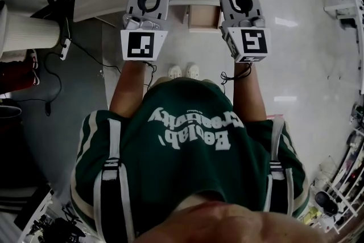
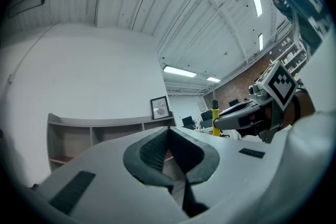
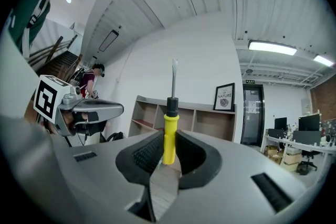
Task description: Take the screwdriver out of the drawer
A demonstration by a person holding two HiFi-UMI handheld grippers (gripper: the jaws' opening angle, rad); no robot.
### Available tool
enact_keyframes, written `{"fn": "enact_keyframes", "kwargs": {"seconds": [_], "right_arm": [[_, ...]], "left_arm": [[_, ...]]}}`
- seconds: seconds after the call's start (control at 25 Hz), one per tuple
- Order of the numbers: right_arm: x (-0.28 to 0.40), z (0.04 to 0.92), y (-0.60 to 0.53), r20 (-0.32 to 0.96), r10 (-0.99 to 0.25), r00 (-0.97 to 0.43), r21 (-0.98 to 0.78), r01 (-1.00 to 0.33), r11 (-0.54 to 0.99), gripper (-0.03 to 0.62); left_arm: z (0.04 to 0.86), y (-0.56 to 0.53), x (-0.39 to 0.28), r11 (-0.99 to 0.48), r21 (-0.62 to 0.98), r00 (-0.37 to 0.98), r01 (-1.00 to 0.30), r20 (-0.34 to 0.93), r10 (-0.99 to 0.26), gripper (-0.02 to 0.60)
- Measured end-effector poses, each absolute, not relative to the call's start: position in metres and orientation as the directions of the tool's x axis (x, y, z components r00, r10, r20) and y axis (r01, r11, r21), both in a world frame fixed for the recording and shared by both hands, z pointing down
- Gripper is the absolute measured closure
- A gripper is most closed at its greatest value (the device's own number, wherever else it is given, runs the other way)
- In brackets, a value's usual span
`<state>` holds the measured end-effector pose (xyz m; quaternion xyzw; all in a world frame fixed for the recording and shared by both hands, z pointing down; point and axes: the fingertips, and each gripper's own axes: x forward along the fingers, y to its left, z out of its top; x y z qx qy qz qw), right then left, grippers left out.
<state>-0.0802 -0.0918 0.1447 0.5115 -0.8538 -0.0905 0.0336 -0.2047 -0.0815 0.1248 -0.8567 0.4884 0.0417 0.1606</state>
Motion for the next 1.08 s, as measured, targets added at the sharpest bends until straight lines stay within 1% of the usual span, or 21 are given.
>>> {"fn": "enact_keyframes", "kwargs": {"seconds": [0.2, 0.56, 1.08], "right_arm": [[-0.081, 0.145, -0.089, -0.005, -0.893, -0.449, 0.193, -0.877, 0.44, 0.516], [-0.079, 0.147, -0.091, -0.031, -0.885, -0.464, 0.199, -0.871, 0.45, 0.516], [-0.084, 0.151, -0.094, -0.016, -0.873, -0.487, 0.211, -0.855, 0.473, 0.516]], "left_arm": [[0.12, -0.075, -0.2, -0.492, -0.251, 0.545, -0.834, -0.23, -0.806, 0.565], [0.124, -0.076, -0.193, -0.502, -0.268, 0.558, -0.822, -0.207, -0.804, 0.565], [0.129, -0.082, -0.192, -0.506, -0.264, 0.56, -0.821, -0.201, -0.804, 0.565]]}}
